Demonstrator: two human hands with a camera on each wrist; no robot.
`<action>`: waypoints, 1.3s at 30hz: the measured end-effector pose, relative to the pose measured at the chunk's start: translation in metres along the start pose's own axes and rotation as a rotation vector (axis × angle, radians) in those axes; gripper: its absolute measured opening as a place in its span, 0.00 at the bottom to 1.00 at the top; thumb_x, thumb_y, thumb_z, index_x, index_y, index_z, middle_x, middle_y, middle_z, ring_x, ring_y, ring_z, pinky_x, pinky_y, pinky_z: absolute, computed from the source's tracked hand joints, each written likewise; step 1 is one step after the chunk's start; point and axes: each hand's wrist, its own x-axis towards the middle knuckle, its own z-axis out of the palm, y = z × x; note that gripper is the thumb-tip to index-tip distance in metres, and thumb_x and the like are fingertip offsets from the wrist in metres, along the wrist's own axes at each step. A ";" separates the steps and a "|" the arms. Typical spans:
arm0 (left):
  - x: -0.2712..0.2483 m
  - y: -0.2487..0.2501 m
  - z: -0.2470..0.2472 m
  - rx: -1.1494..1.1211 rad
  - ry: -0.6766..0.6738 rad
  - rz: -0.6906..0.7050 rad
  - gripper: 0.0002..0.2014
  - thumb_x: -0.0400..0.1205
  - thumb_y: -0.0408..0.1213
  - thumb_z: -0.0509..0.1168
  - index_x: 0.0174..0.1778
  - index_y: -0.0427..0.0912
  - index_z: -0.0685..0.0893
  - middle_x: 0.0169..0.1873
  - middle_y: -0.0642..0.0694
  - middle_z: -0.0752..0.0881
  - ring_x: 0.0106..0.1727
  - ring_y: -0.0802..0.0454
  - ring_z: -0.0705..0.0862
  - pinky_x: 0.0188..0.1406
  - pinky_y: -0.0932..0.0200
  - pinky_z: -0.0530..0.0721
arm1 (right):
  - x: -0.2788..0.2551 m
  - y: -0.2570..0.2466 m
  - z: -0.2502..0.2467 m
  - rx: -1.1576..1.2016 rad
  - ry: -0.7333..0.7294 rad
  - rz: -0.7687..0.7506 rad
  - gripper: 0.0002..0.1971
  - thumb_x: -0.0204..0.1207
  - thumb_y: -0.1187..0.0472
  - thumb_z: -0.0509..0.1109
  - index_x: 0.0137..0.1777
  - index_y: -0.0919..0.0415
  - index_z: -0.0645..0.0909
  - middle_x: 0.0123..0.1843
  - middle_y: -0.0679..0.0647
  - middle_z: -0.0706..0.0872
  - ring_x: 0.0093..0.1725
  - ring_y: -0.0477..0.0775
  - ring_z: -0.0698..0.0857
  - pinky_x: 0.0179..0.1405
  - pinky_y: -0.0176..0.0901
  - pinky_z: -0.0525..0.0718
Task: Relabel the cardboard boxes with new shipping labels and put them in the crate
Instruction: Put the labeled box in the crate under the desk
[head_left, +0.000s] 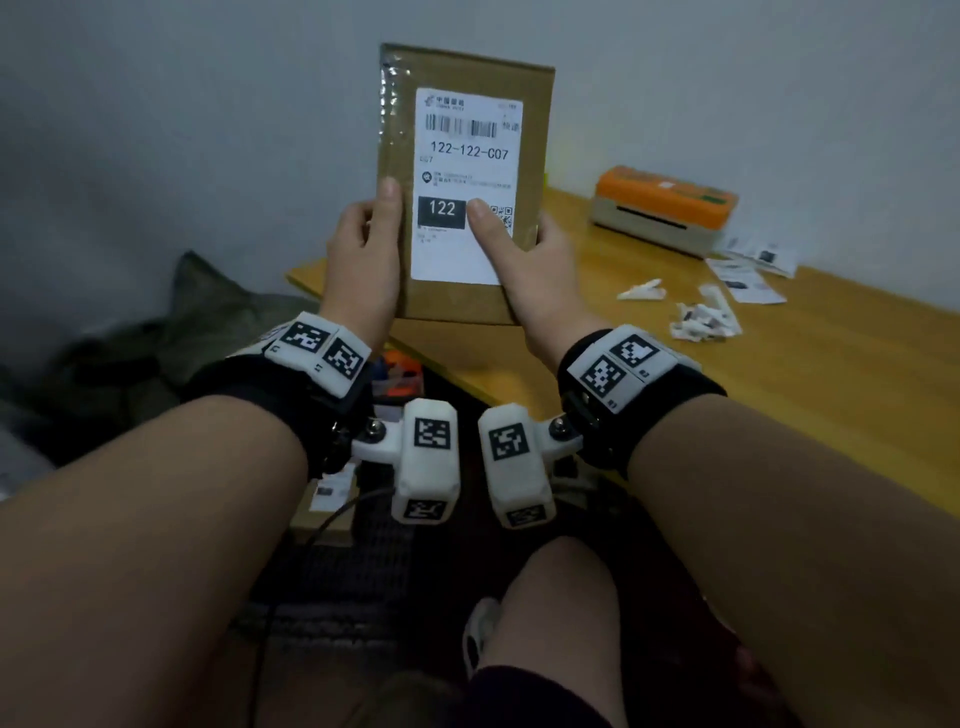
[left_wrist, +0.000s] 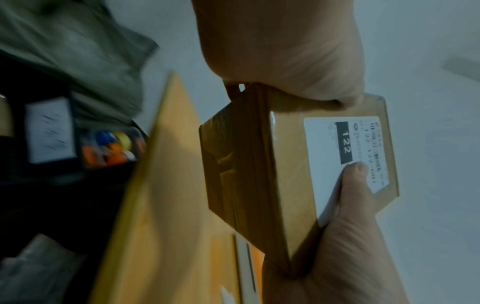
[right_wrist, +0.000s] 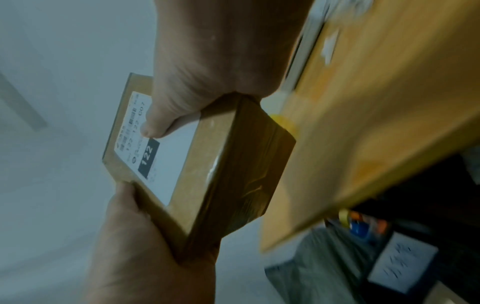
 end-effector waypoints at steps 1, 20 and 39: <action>0.002 -0.012 -0.018 -0.026 0.055 -0.019 0.28 0.79 0.63 0.55 0.60 0.42 0.81 0.50 0.50 0.88 0.51 0.57 0.87 0.53 0.56 0.85 | 0.001 0.008 0.018 0.001 -0.049 0.017 0.24 0.72 0.48 0.76 0.64 0.57 0.79 0.56 0.49 0.89 0.55 0.48 0.88 0.58 0.52 0.87; -0.049 -0.231 -0.175 0.220 0.299 -0.480 0.22 0.85 0.55 0.54 0.68 0.45 0.75 0.55 0.54 0.81 0.55 0.59 0.79 0.53 0.64 0.74 | -0.051 0.224 0.168 -0.045 -0.486 0.574 0.16 0.78 0.58 0.71 0.65 0.62 0.81 0.60 0.55 0.87 0.55 0.49 0.88 0.56 0.43 0.87; -0.012 -0.494 -0.151 0.081 -0.086 -0.960 0.20 0.87 0.41 0.53 0.75 0.42 0.68 0.61 0.49 0.78 0.60 0.53 0.79 0.54 0.79 0.74 | -0.043 0.473 0.166 -0.336 -0.224 1.127 0.17 0.76 0.57 0.74 0.62 0.62 0.80 0.58 0.54 0.87 0.55 0.56 0.86 0.57 0.53 0.85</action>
